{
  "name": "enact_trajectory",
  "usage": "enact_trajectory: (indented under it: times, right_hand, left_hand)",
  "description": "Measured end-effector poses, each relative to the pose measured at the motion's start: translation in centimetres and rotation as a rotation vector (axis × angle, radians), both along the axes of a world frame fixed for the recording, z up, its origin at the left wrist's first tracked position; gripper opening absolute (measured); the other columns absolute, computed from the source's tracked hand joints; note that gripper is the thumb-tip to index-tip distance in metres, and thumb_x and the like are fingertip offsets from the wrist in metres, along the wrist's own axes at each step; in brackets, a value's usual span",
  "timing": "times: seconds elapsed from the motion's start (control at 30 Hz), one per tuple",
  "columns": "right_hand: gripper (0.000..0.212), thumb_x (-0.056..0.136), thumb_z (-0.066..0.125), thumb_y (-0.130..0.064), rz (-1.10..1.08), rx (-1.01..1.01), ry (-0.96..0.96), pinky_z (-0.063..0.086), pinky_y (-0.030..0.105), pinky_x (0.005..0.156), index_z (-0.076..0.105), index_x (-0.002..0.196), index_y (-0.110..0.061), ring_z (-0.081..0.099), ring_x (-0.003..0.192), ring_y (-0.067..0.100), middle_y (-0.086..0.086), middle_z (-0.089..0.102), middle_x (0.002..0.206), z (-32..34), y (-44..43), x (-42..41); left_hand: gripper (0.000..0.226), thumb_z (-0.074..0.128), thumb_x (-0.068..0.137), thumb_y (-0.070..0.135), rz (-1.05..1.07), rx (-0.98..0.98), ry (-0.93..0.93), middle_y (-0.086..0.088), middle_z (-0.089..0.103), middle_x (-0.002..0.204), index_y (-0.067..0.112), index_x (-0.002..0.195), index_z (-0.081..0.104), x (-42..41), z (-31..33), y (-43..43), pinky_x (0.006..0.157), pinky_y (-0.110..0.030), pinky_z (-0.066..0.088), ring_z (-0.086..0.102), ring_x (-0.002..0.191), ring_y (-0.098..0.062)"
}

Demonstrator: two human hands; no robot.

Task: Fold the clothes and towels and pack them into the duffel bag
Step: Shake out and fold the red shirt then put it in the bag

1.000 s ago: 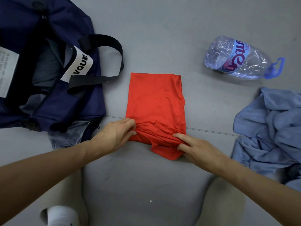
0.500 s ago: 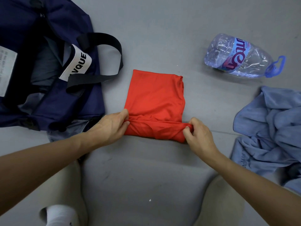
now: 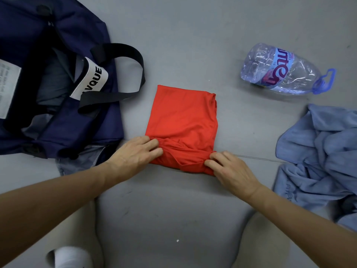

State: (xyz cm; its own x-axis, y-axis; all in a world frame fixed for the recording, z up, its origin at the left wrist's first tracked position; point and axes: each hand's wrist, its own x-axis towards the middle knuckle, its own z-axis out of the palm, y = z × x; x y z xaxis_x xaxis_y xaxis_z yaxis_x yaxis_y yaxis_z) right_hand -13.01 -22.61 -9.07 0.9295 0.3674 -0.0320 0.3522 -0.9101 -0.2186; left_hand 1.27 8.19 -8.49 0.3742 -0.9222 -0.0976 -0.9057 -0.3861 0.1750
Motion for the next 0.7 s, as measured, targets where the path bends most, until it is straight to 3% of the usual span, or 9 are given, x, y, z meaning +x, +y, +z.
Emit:
enact_trajectory:
  times: [0.1, 0.2, 0.27, 0.33, 0.5, 0.7]
  right_hand:
    - [0.041, 0.082, 0.059, -0.017, -0.046, 0.026, 0.122, 0.057, 0.038, 0.067, 0.058, 0.123, -0.019, 0.063, 0.087, 0.029, 0.005, 0.061, 0.118, 0.4, -0.6, -0.8]
    - [0.059, 0.087, 0.057, -0.048, -0.100, -0.004, 0.225, 0.056, 0.037, 0.068, 0.050, 0.142, -0.025, 0.063, 0.089, 0.025, 0.001, 0.058, 0.122, 1.1, -0.4, -1.1]
    - [0.074, 0.087, 0.053, -0.063, -0.112, -0.082, 0.260, 0.055, 0.036, 0.065, 0.038, 0.152, -0.030, 0.058, 0.083, 0.023, 0.001, 0.056, 0.115, 1.3, 0.2, -0.7]
    - [0.076, 0.086, 0.051, -0.067, -0.134, -0.128, 0.246, 0.053, 0.037, 0.063, 0.037, 0.153, -0.033, 0.053, 0.078, 0.023, 0.003, 0.054, 0.104, 1.1, 1.0, 0.1]
    - [0.078, 0.081, 0.055, -0.069, -0.173, -0.154, 0.246, 0.051, 0.038, 0.066, 0.040, 0.150, -0.036, 0.048, 0.077, 0.024, 0.004, 0.050, 0.095, 0.7, 1.2, 1.5]
    - [0.080, 0.075, 0.069, -0.061, -0.200, -0.135, 0.273, 0.052, 0.042, 0.079, 0.044, 0.147, -0.037, 0.052, 0.094, 0.026, 0.005, 0.053, 0.114, 0.9, 1.1, 1.8]
  left_hand:
    - [0.037, 0.042, 0.087, 0.010, 0.009, 0.036, 0.045, -0.002, 0.059, 0.114, 0.022, 0.118, 0.057, -0.2, -0.2, 0.6, 0.074, -0.038, 0.048, 0.057, 0.089, -0.026]
    - [0.053, 0.051, 0.084, 0.011, 0.044, 0.040, 0.052, -0.005, 0.053, 0.134, 0.023, 0.136, 0.052, -0.4, -0.3, 1.4, 0.082, -0.040, 0.051, 0.056, 0.104, -0.028]
    - [0.062, 0.062, 0.089, 0.025, 0.072, 0.081, 0.073, -0.008, 0.042, 0.151, 0.026, 0.148, 0.044, -0.9, -0.3, 1.8, 0.091, -0.042, 0.048, 0.050, 0.115, -0.029]
    - [0.073, 0.066, 0.091, 0.046, 0.077, 0.132, 0.110, -0.007, 0.032, 0.160, 0.030, 0.155, 0.035, -1.1, -0.3, 1.8, 0.098, -0.042, 0.046, 0.047, 0.122, -0.028]
    - [0.087, 0.071, 0.083, 0.056, 0.091, 0.151, 0.109, -0.007, 0.039, 0.155, 0.034, 0.156, 0.029, -0.1, -0.7, 1.6, 0.094, -0.043, 0.049, 0.048, 0.117, -0.028]
    - [0.077, 0.074, 0.084, 0.048, 0.138, 0.108, 0.121, -0.005, 0.047, 0.145, 0.037, 0.152, 0.039, 0.3, -0.6, 1.2, 0.083, -0.042, 0.050, 0.051, 0.107, -0.026]
